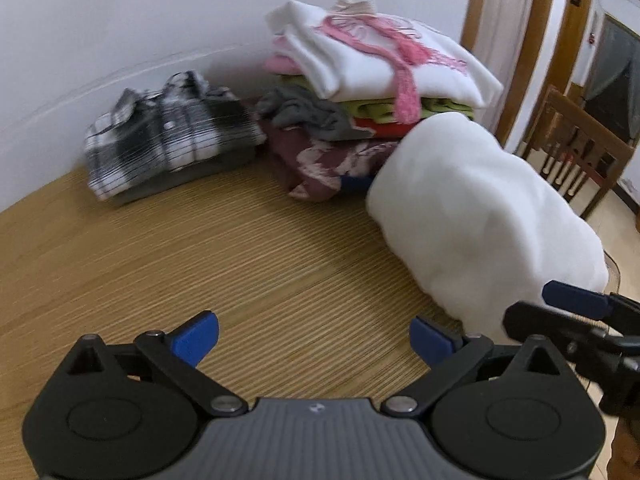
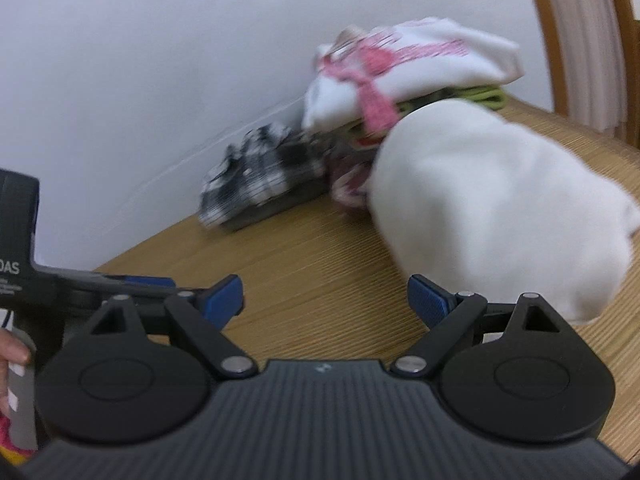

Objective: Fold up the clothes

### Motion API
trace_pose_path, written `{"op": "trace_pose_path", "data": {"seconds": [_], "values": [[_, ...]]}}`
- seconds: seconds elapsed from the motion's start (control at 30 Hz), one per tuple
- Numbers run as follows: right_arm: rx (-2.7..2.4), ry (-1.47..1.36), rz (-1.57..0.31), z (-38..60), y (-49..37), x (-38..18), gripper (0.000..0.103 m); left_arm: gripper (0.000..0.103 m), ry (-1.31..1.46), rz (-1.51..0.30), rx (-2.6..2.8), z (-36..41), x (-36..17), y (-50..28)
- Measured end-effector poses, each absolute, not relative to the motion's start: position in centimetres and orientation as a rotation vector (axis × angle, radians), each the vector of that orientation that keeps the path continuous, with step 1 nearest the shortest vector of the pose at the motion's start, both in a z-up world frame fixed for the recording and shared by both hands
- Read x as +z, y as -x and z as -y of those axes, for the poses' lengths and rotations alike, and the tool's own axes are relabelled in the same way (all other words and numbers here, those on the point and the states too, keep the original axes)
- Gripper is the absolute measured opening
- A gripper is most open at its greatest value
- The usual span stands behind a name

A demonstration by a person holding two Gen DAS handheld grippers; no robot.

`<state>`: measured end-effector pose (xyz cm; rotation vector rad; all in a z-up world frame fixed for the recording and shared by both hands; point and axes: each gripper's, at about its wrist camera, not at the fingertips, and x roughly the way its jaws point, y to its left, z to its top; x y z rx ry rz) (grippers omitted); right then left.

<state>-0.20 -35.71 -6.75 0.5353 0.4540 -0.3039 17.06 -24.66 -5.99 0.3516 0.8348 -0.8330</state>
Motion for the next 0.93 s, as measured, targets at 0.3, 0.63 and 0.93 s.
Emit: {"op": "trace_pose_path", "data": {"seconds": [0.3,0.63,0.93], "values": [[-0.268,-0.494,-0.496,31.2,-0.1,-6.4,0.092,0.103,-0.321,-0.760,-0.778,20.1,-5.4,-17.1],[-0.262,-0.488,-0.531,27.3,-1.7,-6.3,0.092,0.103,-0.286,-0.746,-0.819,14.7,-5.5,-17.5],[-0.294,-0.504,-0.528,24.7,-1.7,-6.4,0.091,0.103,-0.247,-0.682,-0.836,12.3,-5.1,-17.4]]}}
